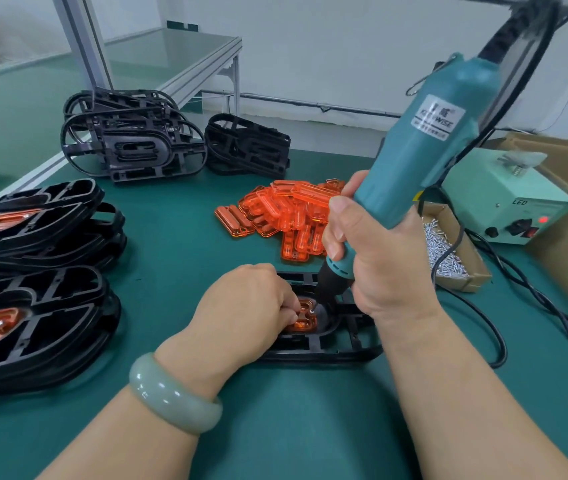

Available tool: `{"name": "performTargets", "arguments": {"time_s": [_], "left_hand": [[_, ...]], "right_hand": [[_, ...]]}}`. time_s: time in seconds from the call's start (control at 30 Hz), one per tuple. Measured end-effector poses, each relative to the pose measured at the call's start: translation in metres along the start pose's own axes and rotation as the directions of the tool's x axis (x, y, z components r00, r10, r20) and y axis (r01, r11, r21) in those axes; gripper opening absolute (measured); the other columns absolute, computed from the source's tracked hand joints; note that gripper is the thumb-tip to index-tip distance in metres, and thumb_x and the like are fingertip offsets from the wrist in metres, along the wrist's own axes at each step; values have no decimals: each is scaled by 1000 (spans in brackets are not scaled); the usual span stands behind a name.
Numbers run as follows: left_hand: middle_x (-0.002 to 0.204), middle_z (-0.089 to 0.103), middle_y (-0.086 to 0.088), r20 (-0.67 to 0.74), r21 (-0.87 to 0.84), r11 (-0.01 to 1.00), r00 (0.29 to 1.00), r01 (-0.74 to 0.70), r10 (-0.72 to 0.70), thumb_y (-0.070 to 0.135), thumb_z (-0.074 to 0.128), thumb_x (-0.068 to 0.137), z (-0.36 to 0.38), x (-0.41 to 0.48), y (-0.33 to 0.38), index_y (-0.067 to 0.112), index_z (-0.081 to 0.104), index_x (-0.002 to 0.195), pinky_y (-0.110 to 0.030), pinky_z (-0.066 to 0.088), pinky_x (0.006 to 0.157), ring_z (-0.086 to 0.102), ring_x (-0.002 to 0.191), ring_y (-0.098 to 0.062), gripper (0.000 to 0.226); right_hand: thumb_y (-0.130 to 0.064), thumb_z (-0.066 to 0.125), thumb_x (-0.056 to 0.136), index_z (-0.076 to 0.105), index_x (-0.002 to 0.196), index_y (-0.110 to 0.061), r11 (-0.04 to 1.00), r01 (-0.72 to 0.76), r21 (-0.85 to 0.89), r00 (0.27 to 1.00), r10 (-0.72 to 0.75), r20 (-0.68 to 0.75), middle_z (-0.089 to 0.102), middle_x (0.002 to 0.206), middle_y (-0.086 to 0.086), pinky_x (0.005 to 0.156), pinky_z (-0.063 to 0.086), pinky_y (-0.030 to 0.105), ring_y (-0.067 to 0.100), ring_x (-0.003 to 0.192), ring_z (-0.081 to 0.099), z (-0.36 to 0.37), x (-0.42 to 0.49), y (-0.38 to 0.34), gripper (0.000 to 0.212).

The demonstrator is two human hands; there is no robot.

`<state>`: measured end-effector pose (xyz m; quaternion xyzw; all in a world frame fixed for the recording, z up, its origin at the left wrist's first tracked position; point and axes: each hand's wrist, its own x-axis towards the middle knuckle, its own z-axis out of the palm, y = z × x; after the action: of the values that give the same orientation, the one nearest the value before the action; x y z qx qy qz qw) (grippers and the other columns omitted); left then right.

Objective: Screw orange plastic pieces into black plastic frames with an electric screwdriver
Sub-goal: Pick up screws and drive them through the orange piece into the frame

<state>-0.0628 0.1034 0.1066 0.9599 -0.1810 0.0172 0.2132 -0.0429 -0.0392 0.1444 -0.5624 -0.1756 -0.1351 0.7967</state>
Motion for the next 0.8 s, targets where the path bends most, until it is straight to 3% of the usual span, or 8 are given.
{"name": "performTargets", "arguments": {"time_s": [0.33,0.47,0.6,0.7,0.8], "left_hand": [[86,45,10,0,9,999,999,-49,49,33,59,89,0,-2,-1,36,70,103,-30,43,82,50,95,-16,18],[88,49,8,22,-38,997,997,-68,69,31,61,89,-2,0,-5,33,70,104,-29,42,84,50,95,-14,19],[91,55,5,29,-87,994,997,-68,71,29,64,87,-4,3,-8,31,72,101,-30,42,85,51,95,-14,17],[92,56,4,29,-100,992,997,-72,75,29,65,87,-3,4,-7,31,73,101,-30,42,86,51,95,-13,16],[93,57,4,30,-119,990,997,-73,77,29,66,86,-4,5,-4,32,73,100,-29,42,87,52,95,-12,16]], "right_hand": [[-11,64,80,61,94,-21,997,40,68,999,-42,26,50,55,-8,50,40,23,11,43,45,-6,-6,0,18],[-7,57,84,57,95,-15,992,35,124,999,-32,-29,49,56,-6,50,40,23,12,44,46,-10,-8,-2,14],[-16,67,80,57,95,-16,991,59,124,998,-55,-41,51,59,-5,51,40,24,12,45,46,-9,-10,-2,18],[-11,63,83,57,95,-15,992,59,114,997,-53,-49,51,58,-5,50,40,24,12,44,46,-10,-10,-3,14],[-21,66,79,59,95,-17,991,73,115,997,-68,-46,51,59,-5,51,41,23,12,45,46,-12,-10,-5,18]]}}
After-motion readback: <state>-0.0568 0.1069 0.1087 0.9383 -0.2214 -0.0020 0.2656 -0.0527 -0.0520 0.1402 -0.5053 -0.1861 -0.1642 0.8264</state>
